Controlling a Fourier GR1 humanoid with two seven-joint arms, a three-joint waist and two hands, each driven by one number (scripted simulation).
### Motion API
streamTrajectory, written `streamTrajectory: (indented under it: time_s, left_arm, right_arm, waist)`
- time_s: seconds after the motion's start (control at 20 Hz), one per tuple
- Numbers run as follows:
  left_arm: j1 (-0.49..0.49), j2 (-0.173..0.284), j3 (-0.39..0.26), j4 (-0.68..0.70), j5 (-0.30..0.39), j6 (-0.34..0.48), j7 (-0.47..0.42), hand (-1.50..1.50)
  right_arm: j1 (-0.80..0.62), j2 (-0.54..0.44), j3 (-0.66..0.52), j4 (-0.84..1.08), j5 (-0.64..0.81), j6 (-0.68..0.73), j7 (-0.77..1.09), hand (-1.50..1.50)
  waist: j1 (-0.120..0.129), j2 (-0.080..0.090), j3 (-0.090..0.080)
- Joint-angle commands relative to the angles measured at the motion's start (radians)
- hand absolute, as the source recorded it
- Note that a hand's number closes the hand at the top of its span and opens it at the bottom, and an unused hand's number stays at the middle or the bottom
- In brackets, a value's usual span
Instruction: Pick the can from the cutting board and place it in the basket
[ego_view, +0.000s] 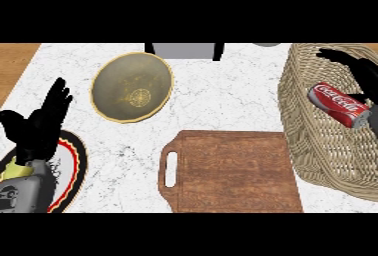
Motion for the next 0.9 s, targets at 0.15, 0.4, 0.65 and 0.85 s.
streamTrajectory:
  time_s: [0.15,0.4,0.65,0.85]
  left_arm:
    - [0.006,-0.015,-0.017,-0.030,-0.013,0.015,0.016,0.00]
    - [0.023,-0.035,-0.033,-0.019,-0.020,0.016,-0.021,0.00]
    - [-0.036,-0.005,-0.016,-0.004,-0.008,0.001,0.016,0.00]
    - [-0.018,-0.044,-0.050,0.040,-0.039,0.017,-0.048,0.00]
  right_arm:
    - [-0.023,-0.102,-0.161,0.010,-0.179,0.195,0.106,-1.50]
    - [-0.005,-0.270,-0.259,0.153,-0.261,0.333,0.041,-1.50]
    - [0.058,-0.383,-0.277,0.284,-0.264,0.400,-0.125,-1.50]
    - [0.051,-0.430,-0.297,0.343,-0.281,0.453,-0.192,-1.50]
  waist:
    - [0.000,0.000,0.000]
    - [0.015,0.009,0.002]
    - [0.028,0.016,0.004]
    - [0.034,0.021,0.005]
